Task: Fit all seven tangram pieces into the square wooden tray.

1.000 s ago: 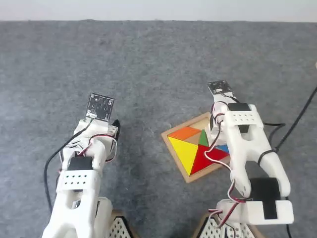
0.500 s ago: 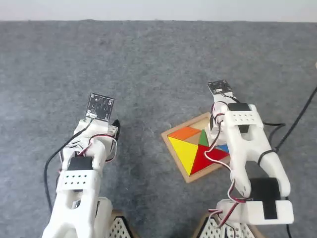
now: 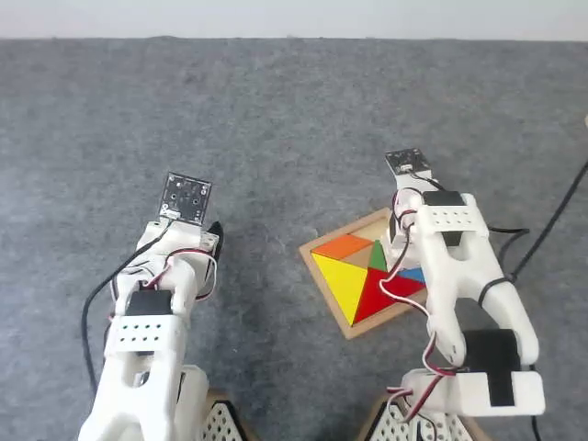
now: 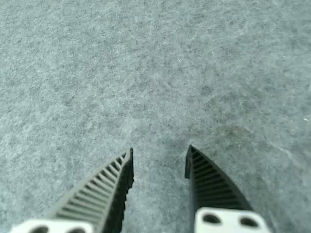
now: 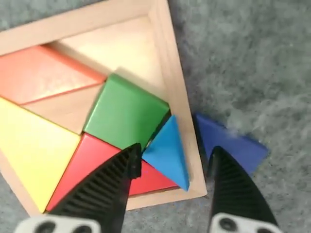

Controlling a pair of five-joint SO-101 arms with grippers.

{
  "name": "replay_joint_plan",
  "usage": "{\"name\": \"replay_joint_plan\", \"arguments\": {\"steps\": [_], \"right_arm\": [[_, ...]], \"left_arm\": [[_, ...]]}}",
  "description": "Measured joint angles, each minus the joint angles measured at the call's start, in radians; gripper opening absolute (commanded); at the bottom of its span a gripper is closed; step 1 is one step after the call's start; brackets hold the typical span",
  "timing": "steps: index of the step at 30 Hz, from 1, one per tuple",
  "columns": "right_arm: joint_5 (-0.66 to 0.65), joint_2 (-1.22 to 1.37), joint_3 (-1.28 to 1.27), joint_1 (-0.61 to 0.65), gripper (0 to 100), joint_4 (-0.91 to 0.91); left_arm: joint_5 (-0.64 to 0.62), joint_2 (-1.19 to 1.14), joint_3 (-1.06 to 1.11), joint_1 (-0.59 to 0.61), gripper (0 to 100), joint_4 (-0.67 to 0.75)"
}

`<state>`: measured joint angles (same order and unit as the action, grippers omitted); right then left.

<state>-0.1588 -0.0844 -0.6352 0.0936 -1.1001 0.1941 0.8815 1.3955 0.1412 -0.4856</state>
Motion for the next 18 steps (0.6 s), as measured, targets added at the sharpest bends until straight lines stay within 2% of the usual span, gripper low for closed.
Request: {"name": "replay_joint_plan", "arguments": {"steps": [8, 18], "right_arm": [[0.000, -0.118, 0.000, -0.153, 22.0, 0.000], [-0.028, -0.006, -0.058, -0.160, 22.0, 0.051]], "left_arm": [[0.000, 0.000, 0.000, 0.000, 17, 0.000], [0.000, 0.000, 0.000, 0.000, 17, 0.000]]}}
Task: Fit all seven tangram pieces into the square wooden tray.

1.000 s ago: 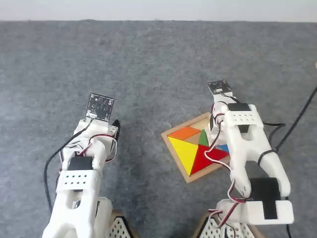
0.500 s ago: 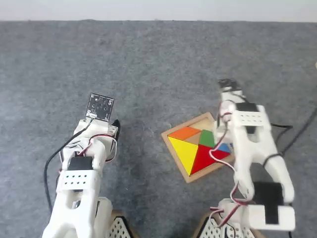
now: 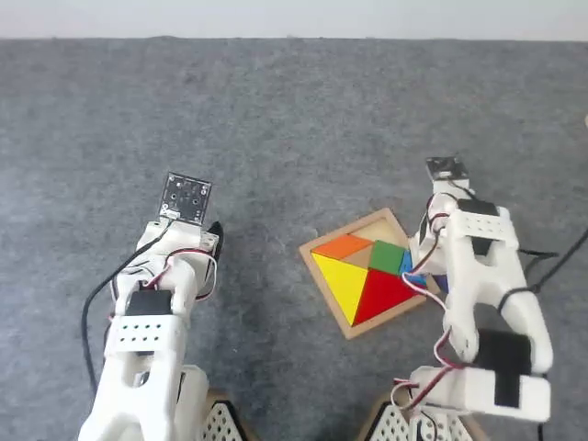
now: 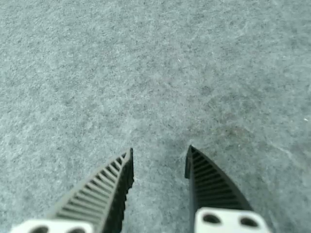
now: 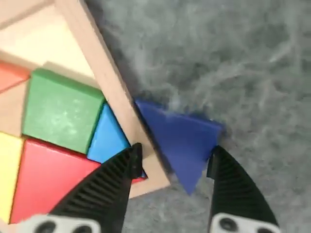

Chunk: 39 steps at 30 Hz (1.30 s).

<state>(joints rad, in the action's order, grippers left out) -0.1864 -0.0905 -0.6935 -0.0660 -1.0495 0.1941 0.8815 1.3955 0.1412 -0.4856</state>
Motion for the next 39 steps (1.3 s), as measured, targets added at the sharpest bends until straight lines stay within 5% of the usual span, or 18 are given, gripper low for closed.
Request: {"name": "replay_joint_plan", "arguments": {"steps": [9, 24, 39], "right_arm": [[-0.021, 0.058, 0.012, 0.046, 22.0, 0.017], [-0.048, -0.158, 0.049, -0.173, 22.1, -0.023], [-0.054, 0.176, 0.160, 0.118, 22.0, -0.018]], "left_arm": [[0.000, 0.000, 0.000, 0.000, 17, 0.000], [0.000, 0.000, 0.000, 0.000, 17, 0.000], [0.000, 0.000, 0.000, 0.000, 17, 0.000]]}}
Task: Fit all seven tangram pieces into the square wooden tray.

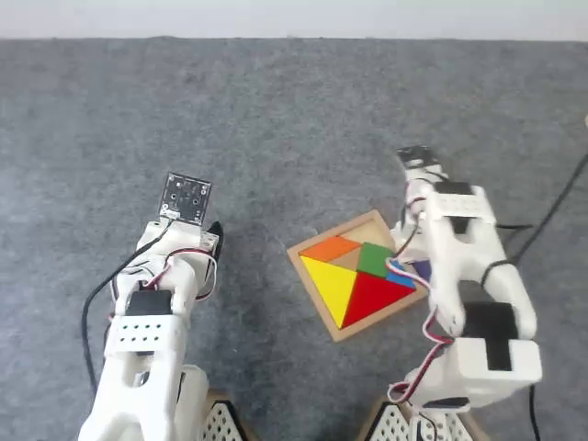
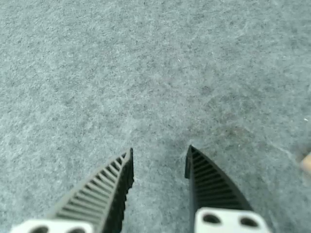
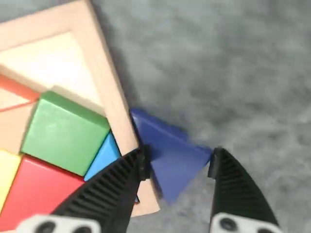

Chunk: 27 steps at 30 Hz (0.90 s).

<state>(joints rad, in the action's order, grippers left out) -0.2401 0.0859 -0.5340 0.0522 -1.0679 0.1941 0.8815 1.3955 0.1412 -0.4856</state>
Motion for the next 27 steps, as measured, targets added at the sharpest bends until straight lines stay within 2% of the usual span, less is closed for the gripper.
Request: {"name": "replay_joint_plan", "arguments": {"steps": [6, 27], "right_arm": [[0.000, -0.020, -0.038, 0.098, 22.0, 0.000], [-0.080, -0.005, -0.048, 0.101, 22.1, -0.025]], "left_arm": [[0.000, 0.000, 0.000, 0.000, 17, 0.000], [0.000, 0.000, 0.000, 0.000, 17, 0.000]]}}
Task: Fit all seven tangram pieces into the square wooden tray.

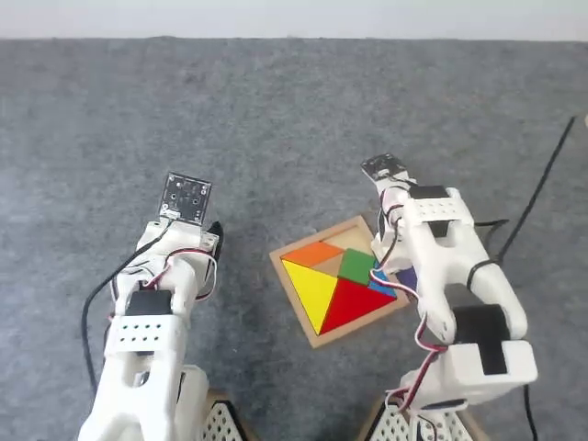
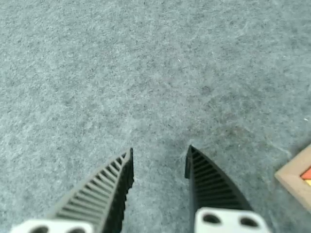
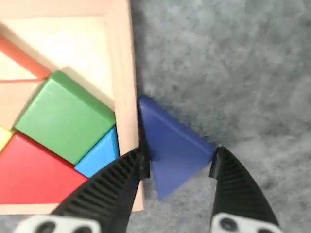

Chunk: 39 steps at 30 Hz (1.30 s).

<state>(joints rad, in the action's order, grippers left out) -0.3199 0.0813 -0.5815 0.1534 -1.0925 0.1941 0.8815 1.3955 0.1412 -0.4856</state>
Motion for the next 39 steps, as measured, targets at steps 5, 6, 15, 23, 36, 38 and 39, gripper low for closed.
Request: {"name": "replay_joint_plan", "arguments": {"steps": [5, 6, 15, 23, 36, 38, 39], "right_arm": [[-0.003, 0.058, 0.044, -0.083, 22.1, -0.015], [-0.003, 0.072, 0.064, -0.109, 22.1, -0.023], [-0.032, 0.141, 0.157, -0.172, 22.1, -0.040], [-0.035, 0.167, 0.256, -0.250, 22.3, -0.046], [0.009, 0.176, 0.270, -0.244, 28.6, -0.086], [0.011, 0.176, 0.270, -0.230, 30.4, -0.087], [0.011, 0.176, 0.270, -0.224, 30.3, -0.087]], "left_arm": [[0.000, 0.000, 0.000, 0.000, 17, 0.000], [0.000, 0.000, 0.000, 0.000, 17, 0.000], [0.000, 0.000, 0.000, 0.000, 17, 0.000], [0.000, 0.000, 0.000, 0.000, 17, 0.000], [0.000, 0.000, 0.000, 0.000, 17, 0.000], [0.000, 0.000, 0.000, 0.000, 17, 0.000], [0.000, 0.000, 0.000, 0.000, 17, 0.000]]}}
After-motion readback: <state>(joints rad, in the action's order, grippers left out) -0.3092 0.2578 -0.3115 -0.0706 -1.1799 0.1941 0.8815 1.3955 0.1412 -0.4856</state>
